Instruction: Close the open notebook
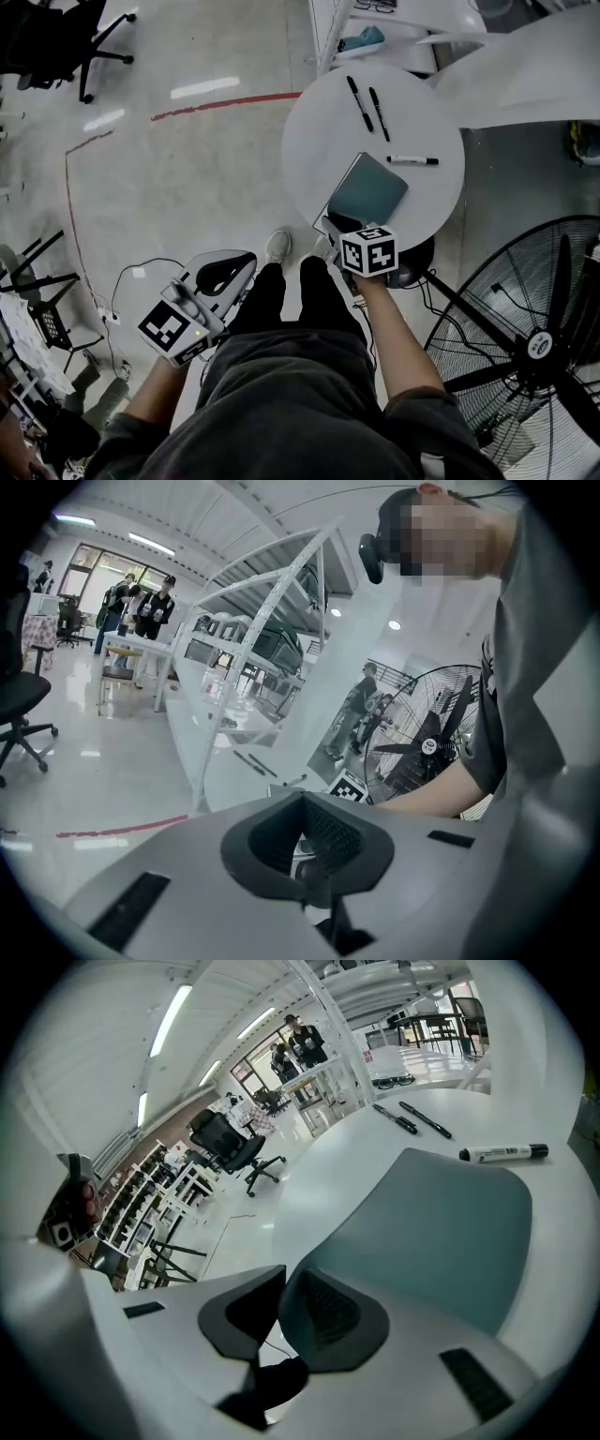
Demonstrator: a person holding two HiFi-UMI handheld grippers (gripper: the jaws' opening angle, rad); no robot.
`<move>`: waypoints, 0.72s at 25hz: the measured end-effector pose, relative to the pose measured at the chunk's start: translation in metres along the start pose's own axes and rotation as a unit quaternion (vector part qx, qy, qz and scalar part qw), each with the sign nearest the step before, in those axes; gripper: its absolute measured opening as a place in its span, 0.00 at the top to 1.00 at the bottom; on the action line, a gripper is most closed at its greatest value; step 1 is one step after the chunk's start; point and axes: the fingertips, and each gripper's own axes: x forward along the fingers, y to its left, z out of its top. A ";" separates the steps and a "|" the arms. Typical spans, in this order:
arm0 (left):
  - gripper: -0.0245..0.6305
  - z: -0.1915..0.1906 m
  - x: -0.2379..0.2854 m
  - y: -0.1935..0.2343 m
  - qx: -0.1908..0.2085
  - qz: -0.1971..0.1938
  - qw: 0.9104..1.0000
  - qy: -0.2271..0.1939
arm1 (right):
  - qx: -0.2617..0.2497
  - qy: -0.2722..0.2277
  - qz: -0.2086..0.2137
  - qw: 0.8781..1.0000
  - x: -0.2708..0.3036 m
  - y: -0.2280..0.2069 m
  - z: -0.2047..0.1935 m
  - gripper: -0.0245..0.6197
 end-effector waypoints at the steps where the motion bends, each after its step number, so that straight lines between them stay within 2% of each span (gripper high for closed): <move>1: 0.94 0.000 -0.001 0.001 0.000 0.000 1.000 0.000 | 0.003 0.001 -0.001 1.000 0.002 0.000 0.000 0.83; 10: 0.94 -0.001 -0.006 0.001 0.003 -0.003 1.000 0.001 | 0.006 -0.003 -0.006 1.000 0.009 0.005 -0.003 0.76; 18: 0.94 0.005 -0.009 -0.009 0.020 -0.013 1.000 0.000 | 0.007 -0.023 0.032 0.999 0.005 0.022 -0.003 0.67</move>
